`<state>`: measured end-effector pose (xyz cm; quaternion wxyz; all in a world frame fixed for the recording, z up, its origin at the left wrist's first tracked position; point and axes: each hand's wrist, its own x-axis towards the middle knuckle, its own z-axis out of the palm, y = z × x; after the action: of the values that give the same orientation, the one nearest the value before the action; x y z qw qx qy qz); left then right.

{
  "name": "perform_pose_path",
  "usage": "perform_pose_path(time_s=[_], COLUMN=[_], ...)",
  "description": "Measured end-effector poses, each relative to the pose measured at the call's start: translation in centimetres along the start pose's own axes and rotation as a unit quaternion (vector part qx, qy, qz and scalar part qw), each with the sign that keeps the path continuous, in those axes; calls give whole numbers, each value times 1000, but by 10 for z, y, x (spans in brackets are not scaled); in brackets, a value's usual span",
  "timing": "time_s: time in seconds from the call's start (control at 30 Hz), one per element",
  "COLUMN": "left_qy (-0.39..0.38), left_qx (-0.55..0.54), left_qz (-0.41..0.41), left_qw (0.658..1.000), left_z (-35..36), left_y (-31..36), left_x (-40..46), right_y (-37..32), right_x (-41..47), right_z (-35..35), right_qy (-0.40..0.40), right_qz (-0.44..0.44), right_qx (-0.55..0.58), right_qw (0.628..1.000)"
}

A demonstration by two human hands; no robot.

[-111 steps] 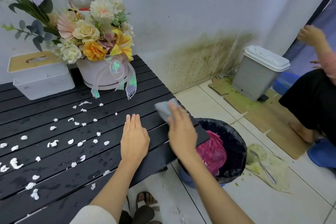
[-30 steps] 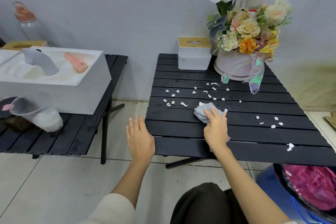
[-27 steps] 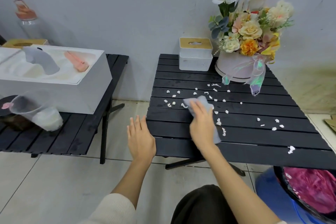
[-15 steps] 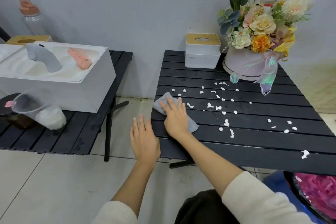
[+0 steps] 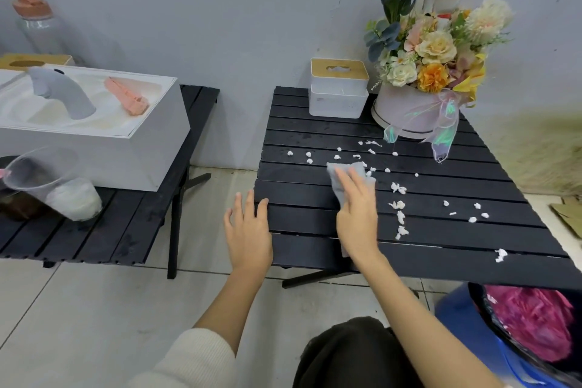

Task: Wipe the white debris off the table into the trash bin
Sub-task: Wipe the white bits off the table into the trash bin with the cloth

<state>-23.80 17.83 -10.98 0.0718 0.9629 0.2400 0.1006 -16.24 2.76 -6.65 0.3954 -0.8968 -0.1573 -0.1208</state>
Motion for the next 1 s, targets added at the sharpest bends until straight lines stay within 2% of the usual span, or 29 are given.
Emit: perform_pose_path(time_s=[0.13,0.27,0.37,0.5,0.63,0.77,0.9,1.0], left_qy=[8,26,38,5,-20,-27,-13,-53], left_qx=[-1,27,40,51,97,33,-51,-82], left_qz=[-7,54,115,127,143,111,167,132], left_qw=[1000,998,992,991,985,993,985,986], left_z=[1,-1,1,3,1,-2,8,20], left_y=[1,3,3,6,9,43,96,113], left_x=[2,4,8,12,15,10,6,9], right_y=[-32,6,42,82,93,74,57,57], right_x=[-24,-26,-23,-17,-5,3,10,15], right_z=[56,46,13,-35,-64,-69,-59,-44], right_qy=[-150,-203,-176,-116,-95,-48,0,-20], right_qz=[-89,-103,-74,32,94,54,32,30], right_qx=[-82,-129,-166,-197,-189,-120,-59,-53], right_qw=[981,965,967,973,973,990,998,998])
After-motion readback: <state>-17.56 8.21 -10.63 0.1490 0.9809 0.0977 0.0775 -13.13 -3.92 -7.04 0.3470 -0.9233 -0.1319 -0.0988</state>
